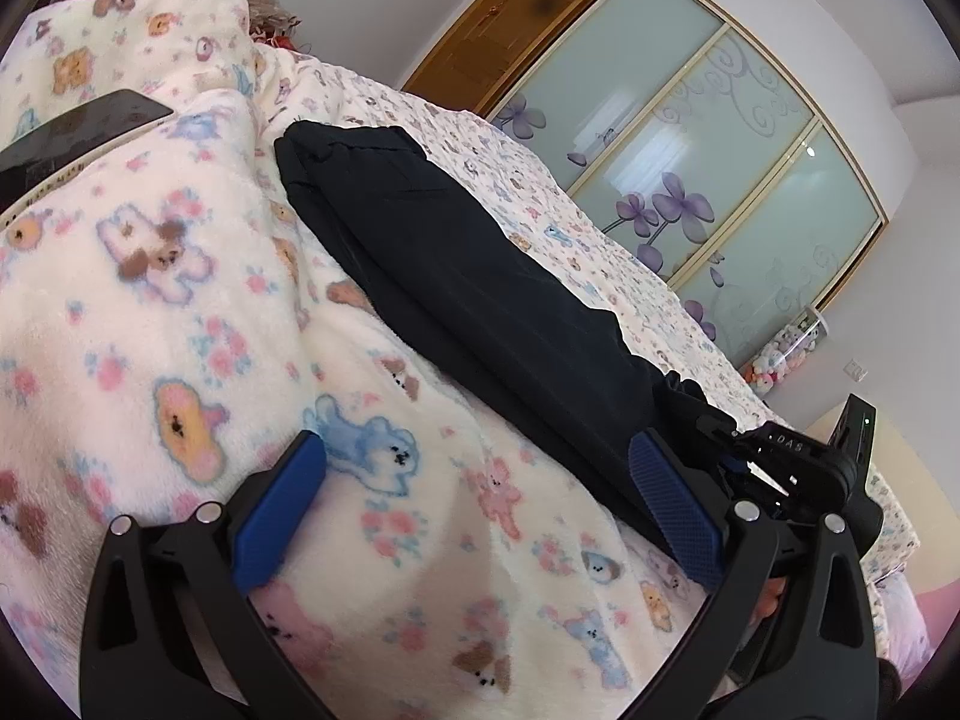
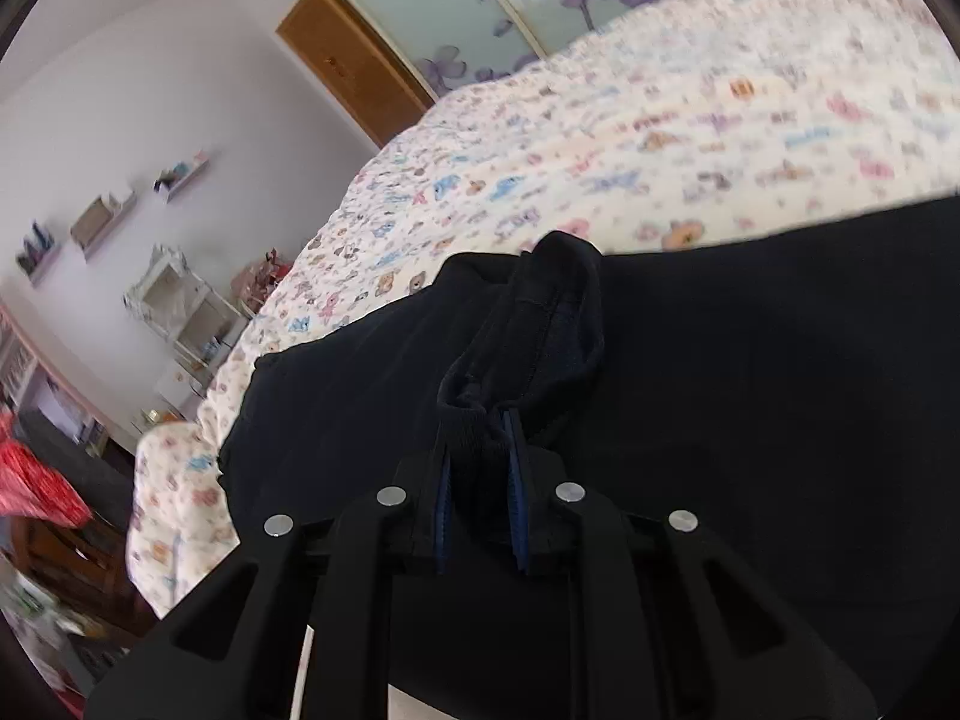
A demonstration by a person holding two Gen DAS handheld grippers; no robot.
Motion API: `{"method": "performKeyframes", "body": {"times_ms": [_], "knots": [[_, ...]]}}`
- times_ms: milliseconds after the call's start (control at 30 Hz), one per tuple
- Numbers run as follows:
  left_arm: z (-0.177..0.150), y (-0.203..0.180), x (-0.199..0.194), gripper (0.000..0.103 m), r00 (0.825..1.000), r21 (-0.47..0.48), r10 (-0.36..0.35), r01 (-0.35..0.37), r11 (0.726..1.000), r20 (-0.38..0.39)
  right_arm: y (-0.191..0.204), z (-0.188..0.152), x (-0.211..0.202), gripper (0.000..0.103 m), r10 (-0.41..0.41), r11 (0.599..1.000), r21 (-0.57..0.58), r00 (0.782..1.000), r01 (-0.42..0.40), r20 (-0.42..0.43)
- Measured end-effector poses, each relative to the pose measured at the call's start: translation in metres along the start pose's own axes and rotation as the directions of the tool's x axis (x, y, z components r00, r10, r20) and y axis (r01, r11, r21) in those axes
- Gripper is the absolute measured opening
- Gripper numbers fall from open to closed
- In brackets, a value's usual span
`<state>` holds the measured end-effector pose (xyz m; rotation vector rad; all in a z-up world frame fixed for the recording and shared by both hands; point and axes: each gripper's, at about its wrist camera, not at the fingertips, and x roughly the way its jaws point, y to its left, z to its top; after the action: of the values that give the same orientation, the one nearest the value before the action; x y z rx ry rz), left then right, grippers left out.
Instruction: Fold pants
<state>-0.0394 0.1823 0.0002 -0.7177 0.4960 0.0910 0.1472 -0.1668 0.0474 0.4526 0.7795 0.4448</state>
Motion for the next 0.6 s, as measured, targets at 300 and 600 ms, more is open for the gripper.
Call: {"method": "performKeyframes", "body": {"times_ms": [300,600], "knots": [[-0.002,-0.003,-0.001,0.101,1.000,0.009,0.002,-0.002,1.000,-0.003,0.057,-0.047,-0.004,0.056,-0.111,0.856,-0.514,0.991,0.057,-0.076],[-0.003,-0.004,-0.003,0.101,1.000,0.018,0.010,-0.010,1.000,0.000,-0.009,0.013,-0.024,0.048,-0.161,0.986,-0.015,0.976,0.165,0.149]]}}
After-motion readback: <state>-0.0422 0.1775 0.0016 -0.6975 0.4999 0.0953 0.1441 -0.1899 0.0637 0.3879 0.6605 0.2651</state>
